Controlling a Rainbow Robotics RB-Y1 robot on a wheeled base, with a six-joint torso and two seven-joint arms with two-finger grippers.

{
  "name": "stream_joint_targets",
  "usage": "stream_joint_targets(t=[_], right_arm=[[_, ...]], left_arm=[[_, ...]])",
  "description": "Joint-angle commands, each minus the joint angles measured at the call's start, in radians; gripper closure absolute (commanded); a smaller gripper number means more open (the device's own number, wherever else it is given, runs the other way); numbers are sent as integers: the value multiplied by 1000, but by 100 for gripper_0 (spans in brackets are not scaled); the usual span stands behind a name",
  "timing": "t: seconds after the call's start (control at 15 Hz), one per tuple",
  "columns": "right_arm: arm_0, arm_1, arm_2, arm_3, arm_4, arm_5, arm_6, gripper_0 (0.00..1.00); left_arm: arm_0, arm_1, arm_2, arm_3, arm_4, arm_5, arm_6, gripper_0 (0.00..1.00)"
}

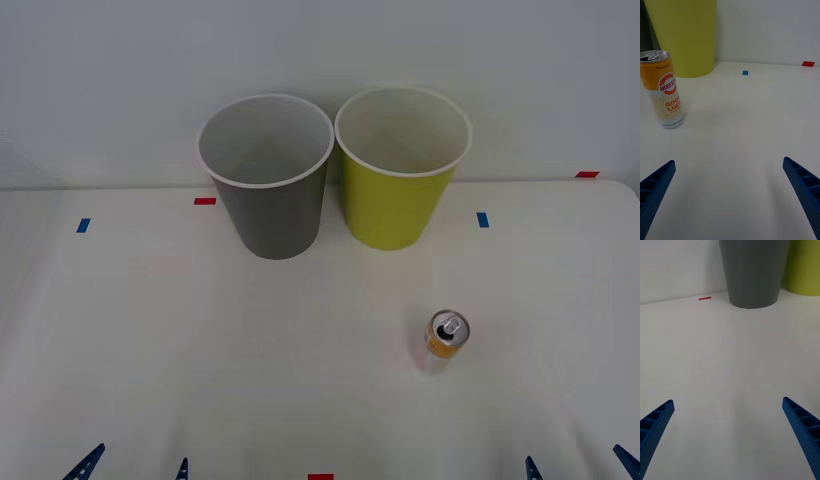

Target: Put cans in the gray bin and PET bottles in the light green bin.

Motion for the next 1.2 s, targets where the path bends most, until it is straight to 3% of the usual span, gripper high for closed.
stream_joint_targets(t=[0.07, 1.2], right_arm=[[0, 0, 0, 0, 0, 0, 0, 0], [0, 0, 0, 0, 0, 0, 0, 0]], left_arm=[[0, 0, 0, 0, 0, 0, 0, 0], [0, 0, 0, 0, 0, 0, 0, 0]])
